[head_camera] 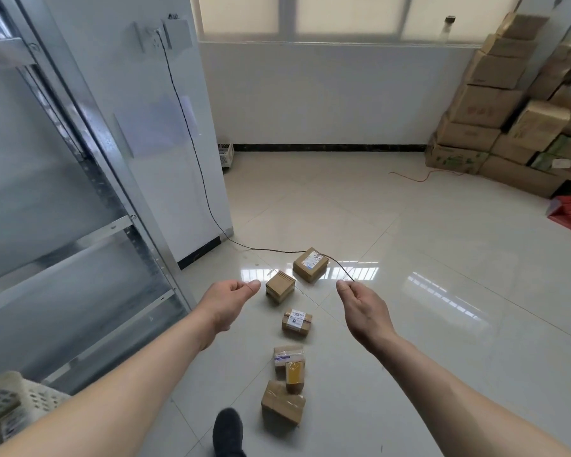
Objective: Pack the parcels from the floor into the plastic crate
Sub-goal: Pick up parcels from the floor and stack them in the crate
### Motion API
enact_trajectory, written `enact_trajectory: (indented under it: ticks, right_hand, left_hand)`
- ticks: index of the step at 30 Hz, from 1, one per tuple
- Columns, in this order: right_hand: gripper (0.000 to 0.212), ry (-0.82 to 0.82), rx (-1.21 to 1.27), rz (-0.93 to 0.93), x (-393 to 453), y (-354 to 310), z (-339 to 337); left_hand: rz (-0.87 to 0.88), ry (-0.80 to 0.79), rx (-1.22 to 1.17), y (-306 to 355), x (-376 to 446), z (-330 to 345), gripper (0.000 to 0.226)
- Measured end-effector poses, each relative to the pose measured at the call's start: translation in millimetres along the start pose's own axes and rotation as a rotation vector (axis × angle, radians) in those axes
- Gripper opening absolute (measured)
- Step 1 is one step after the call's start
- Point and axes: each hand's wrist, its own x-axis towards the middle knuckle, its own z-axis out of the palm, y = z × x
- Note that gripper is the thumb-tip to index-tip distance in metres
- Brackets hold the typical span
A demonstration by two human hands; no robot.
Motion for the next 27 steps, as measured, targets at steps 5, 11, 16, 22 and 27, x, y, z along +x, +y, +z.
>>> enact_trajectory:
  ticks: [5, 11, 16, 22, 27]
  right_hand:
    - [0.032, -0.015, -0.004, 0.018, 53.3, -7.2, 20.7]
    - [0.027, -0.033, -0.079, 0.049, 152.3, -18.3, 64.3]
    - [0.041, -0.076, -0.129, 0.124, 234.8, -27.7, 109.4]
    - [0.025, -0.125, -0.141, 0.163, 308.9, -32.3, 163.9]
    - [0.03, -0.186, -0.168, 0.217, 369.5, -15.2, 200.3]
  left_hand:
    - [-0.029, -0.023, -0.013, 3.7, 59.1, -3.1, 0.031]
    - [-0.065, -0.053, -0.046, 3.6, 170.7, -16.0, 0.045]
    - [-0.201, -0.096, -0.078, -6.2, 256.3, -35.2, 0.035]
    - [-0.302, -0.113, -0.09, -12.0, 345.2, -44.4, 0.025]
    - [-0.368, -0.122, -0.097, -22.3, 411.7, -27.5, 0.033]
